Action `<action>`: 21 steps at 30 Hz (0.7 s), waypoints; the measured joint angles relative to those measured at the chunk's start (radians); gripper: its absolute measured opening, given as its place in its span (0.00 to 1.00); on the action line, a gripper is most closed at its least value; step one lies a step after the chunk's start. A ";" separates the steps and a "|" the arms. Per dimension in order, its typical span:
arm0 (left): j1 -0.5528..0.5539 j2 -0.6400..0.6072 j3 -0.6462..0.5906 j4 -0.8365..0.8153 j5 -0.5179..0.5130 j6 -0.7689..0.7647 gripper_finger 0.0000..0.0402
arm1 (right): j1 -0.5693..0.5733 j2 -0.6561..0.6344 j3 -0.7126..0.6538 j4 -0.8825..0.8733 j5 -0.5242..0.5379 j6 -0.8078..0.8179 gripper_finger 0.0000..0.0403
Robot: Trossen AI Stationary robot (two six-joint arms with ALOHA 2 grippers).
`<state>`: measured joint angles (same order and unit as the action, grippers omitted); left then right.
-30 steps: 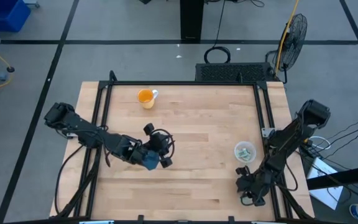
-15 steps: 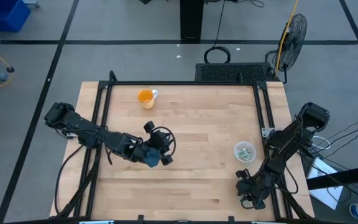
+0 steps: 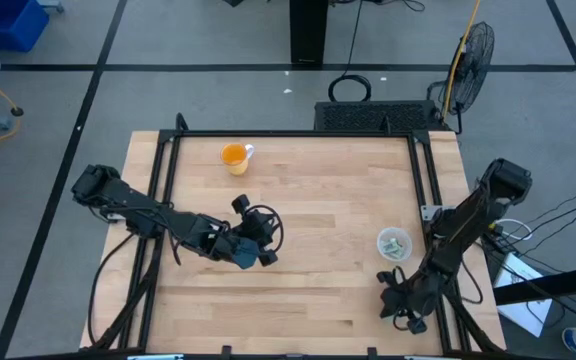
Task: Pick and place items into bin
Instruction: Put the stevia packet into the right transparent bin
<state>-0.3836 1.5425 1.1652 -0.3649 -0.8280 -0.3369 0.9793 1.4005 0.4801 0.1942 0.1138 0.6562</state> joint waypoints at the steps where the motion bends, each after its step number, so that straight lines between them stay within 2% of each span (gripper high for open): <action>1: 0.000 0.000 0.000 0.000 0.000 0.002 0.28 | -0.005 -0.025 0.003 -0.006 0.007 -0.001 0.00; 5: 0.000 0.000 0.000 -0.005 0.000 0.002 0.28 | -0.017 -0.094 0.002 -0.078 0.016 0.019 0.00; 9: 0.000 0.000 0.000 -0.006 0.014 0.003 0.28 | -0.017 -0.122 0.003 -0.072 0.021 0.005 0.00; 11: 0.002 0.000 0.000 -0.006 0.027 0.008 0.28 | -0.017 -0.138 0.003 -0.091 0.064 -0.030 0.00; 17: 0.006 0.000 0.000 -0.006 0.027 0.025 0.28 | -0.018 -0.279 0.003 -0.318 0.321 -0.119 0.00; 21: 0.006 0.000 0.000 -0.006 0.027 0.021 0.28 | -0.018 -0.422 0.003 -0.511 0.534 -0.101 0.00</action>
<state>-0.3771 1.5425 1.1652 -0.3706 -0.8013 -0.3157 0.9615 0.9784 0.4831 -0.3164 0.6474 0.5556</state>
